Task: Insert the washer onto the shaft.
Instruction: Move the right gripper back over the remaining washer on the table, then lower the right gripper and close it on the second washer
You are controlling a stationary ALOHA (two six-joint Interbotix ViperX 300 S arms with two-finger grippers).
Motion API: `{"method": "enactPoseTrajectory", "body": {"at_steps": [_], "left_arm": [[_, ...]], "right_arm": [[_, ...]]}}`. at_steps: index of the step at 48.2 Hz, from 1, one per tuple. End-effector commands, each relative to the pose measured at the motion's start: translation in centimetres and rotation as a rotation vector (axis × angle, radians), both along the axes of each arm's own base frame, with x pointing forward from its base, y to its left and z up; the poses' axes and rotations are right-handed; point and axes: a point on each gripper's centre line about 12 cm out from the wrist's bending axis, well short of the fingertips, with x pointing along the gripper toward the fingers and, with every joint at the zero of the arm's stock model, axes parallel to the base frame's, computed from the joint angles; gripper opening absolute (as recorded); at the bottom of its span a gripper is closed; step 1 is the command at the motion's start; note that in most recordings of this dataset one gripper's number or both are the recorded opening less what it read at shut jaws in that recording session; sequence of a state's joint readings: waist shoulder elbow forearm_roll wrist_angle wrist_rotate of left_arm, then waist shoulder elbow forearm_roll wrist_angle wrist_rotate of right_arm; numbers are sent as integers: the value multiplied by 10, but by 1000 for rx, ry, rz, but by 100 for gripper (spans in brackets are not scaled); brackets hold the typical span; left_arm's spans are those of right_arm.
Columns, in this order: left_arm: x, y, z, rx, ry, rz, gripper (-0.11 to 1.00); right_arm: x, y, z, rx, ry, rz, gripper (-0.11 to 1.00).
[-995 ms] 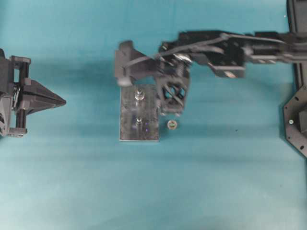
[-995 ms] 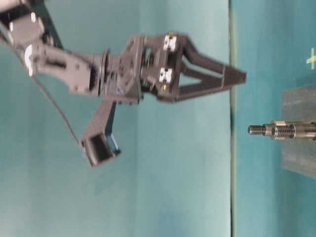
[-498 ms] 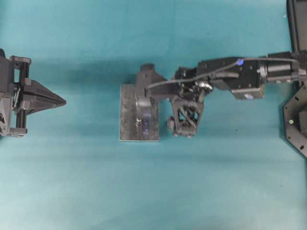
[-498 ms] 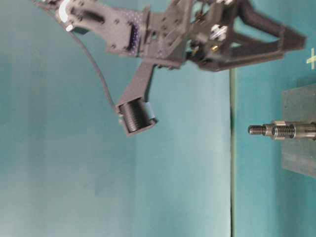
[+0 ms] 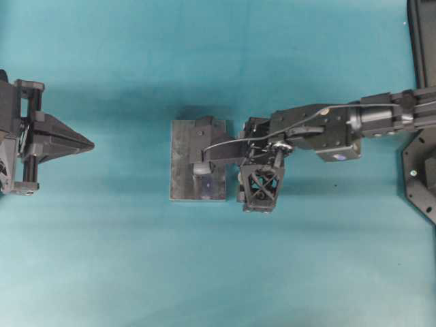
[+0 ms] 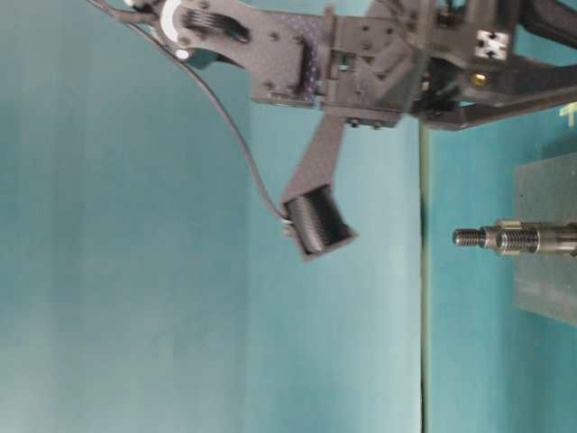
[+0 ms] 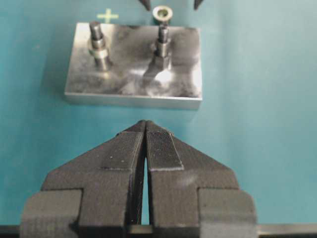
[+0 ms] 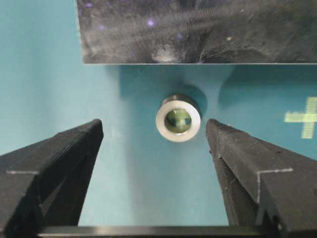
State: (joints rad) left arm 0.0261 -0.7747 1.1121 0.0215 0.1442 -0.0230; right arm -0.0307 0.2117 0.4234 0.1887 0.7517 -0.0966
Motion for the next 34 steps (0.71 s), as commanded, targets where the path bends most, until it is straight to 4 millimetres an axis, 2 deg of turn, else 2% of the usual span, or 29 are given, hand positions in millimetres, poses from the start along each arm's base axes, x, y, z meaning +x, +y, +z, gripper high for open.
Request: {"method": "enactPoseTrajectory", "body": {"at_steps": [1, 8, 14, 18, 29, 34], "left_arm": [[5, 0, 10, 1, -32, 0, 0], [6, 0, 13, 4, -37, -1, 0], [6, 0, 13, 4, -37, -1, 0], [6, 0, 12, 4, -35, -1, 0], [5, 0, 11, 4, -32, -1, 0], [5, 0, 11, 4, -34, -1, 0]], "right_arm": [[6, -3, 10, -6, -42, -17, 86], [6, -3, 4, -7, -34, -10, 81], [6, -3, -1, -8, -22, -7, 68], [5, -3, -4, -8, -15, -6, 63], [5, -1, -9, -7, 1, 1, 59], [5, 0, -8, -8, 2, 4, 53]]}}
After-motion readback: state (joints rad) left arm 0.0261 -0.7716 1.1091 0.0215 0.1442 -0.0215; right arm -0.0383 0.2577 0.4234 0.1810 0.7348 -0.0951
